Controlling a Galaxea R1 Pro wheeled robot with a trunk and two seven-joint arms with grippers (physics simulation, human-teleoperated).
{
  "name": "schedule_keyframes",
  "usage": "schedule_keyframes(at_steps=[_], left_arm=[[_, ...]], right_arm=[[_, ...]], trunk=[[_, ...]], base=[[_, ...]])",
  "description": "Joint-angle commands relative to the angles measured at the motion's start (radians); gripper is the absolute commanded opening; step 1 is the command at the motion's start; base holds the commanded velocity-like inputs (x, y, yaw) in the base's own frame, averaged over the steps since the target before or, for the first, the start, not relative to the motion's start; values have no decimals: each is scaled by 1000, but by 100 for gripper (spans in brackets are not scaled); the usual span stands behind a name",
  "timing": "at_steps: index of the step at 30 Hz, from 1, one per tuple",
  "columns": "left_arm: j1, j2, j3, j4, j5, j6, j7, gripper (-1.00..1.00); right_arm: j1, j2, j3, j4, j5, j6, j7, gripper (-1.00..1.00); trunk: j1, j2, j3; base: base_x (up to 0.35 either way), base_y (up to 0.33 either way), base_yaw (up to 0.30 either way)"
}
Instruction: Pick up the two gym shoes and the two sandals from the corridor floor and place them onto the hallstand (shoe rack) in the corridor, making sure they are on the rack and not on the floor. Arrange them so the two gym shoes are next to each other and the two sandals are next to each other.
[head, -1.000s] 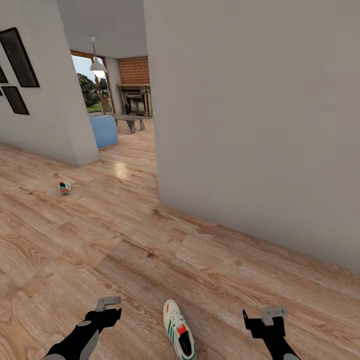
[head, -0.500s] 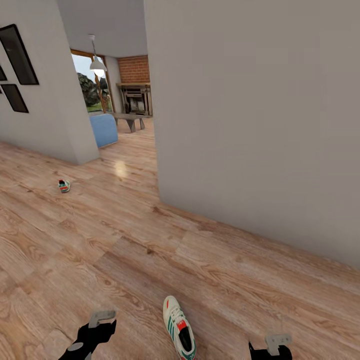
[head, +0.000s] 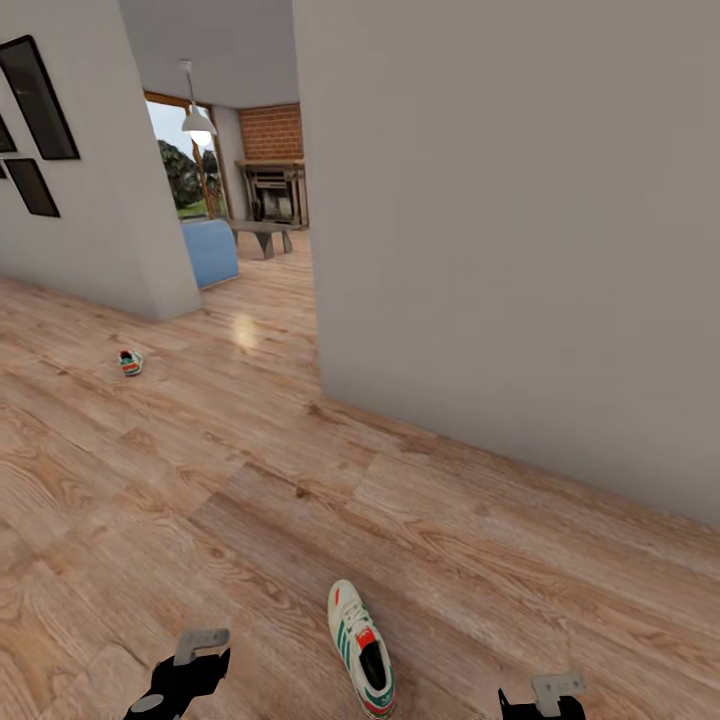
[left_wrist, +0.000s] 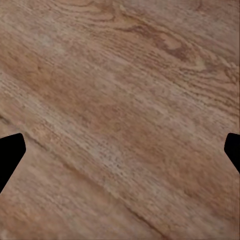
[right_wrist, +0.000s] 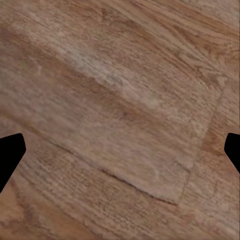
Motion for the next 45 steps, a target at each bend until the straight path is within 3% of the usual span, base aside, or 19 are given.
schedule_keyframes(at_steps=[1, 14, 45], left_arm=[[-1, 0, 3, 1, 2, -3, 0, 100], [-1, 0, 4, 1, 0, -4, 2, 100], [-1, 0, 4, 0, -1, -5, 15, 100]], right_arm=[[0, 0, 0, 0, 7, -2, -3, 100], [0, 1, 4, 1, 7, -2, -3, 100], [0, 3, 11, 3, 33, -2, -3, 100]], trunk=[[4, -8, -5], [8, -15, -26], [8, -15, -28]], base=[[0, 0, 77], [0, 0, 74], [0, 0, 35]])
